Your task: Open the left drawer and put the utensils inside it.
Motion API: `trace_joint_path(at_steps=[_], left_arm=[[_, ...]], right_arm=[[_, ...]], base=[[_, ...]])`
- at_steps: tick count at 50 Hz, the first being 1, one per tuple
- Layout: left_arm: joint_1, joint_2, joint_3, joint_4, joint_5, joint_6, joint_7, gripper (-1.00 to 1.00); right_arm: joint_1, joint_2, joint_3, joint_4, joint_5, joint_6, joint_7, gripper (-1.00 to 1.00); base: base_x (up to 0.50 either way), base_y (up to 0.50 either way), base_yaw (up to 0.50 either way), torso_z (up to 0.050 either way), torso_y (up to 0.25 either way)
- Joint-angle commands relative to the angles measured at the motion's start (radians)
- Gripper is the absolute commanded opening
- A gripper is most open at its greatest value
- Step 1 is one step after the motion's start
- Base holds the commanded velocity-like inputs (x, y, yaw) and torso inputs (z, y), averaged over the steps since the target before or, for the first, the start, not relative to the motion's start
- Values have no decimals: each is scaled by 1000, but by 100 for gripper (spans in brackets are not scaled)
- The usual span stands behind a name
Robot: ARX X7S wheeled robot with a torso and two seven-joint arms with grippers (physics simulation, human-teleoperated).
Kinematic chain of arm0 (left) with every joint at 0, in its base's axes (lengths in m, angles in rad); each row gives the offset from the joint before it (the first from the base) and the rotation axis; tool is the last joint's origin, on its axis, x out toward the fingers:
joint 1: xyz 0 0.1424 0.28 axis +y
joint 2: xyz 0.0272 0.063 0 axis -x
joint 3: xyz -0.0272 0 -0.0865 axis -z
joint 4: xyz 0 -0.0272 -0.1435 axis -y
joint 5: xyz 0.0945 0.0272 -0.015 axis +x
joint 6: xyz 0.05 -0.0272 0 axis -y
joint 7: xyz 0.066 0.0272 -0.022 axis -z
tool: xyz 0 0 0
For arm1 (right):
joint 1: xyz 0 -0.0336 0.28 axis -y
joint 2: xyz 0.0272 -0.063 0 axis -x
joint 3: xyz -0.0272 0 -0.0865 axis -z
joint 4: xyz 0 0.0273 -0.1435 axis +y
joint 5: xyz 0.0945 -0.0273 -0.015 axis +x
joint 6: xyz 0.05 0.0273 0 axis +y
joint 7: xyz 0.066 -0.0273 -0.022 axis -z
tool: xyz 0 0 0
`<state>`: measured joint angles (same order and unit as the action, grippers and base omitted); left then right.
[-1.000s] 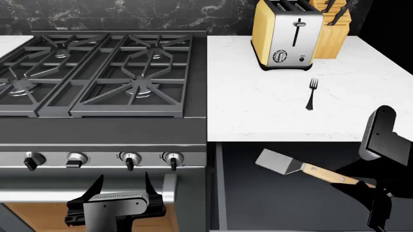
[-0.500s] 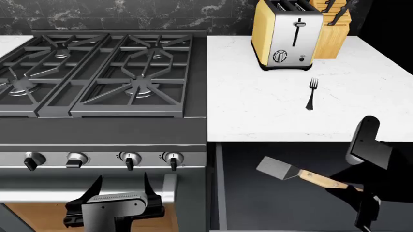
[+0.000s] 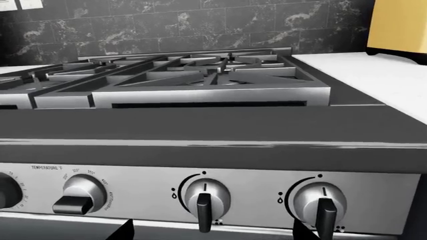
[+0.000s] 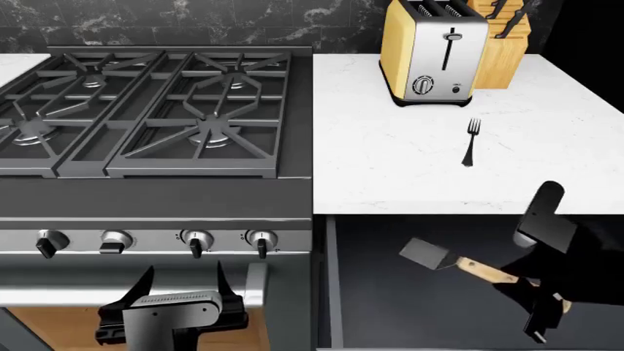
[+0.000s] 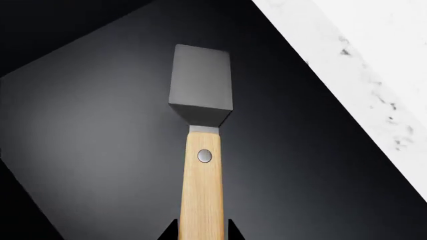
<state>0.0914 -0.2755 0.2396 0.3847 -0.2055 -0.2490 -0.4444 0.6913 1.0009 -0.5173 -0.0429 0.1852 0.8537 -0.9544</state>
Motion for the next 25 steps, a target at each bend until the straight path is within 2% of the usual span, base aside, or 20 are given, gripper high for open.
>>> trace_joint_path(at_steps=[1,25], left_arm=[[0,-4,4,4,-1,5,-1,100],[-2,-12,10,4,-7,7,-8,100]], right_arm=[[29,-50,-36,79,-48,0,51,-100],[130,-160,-74,288,-119,26,118,-100]], base=[[0,0,0,0,10],[0,0,0,0,0]])
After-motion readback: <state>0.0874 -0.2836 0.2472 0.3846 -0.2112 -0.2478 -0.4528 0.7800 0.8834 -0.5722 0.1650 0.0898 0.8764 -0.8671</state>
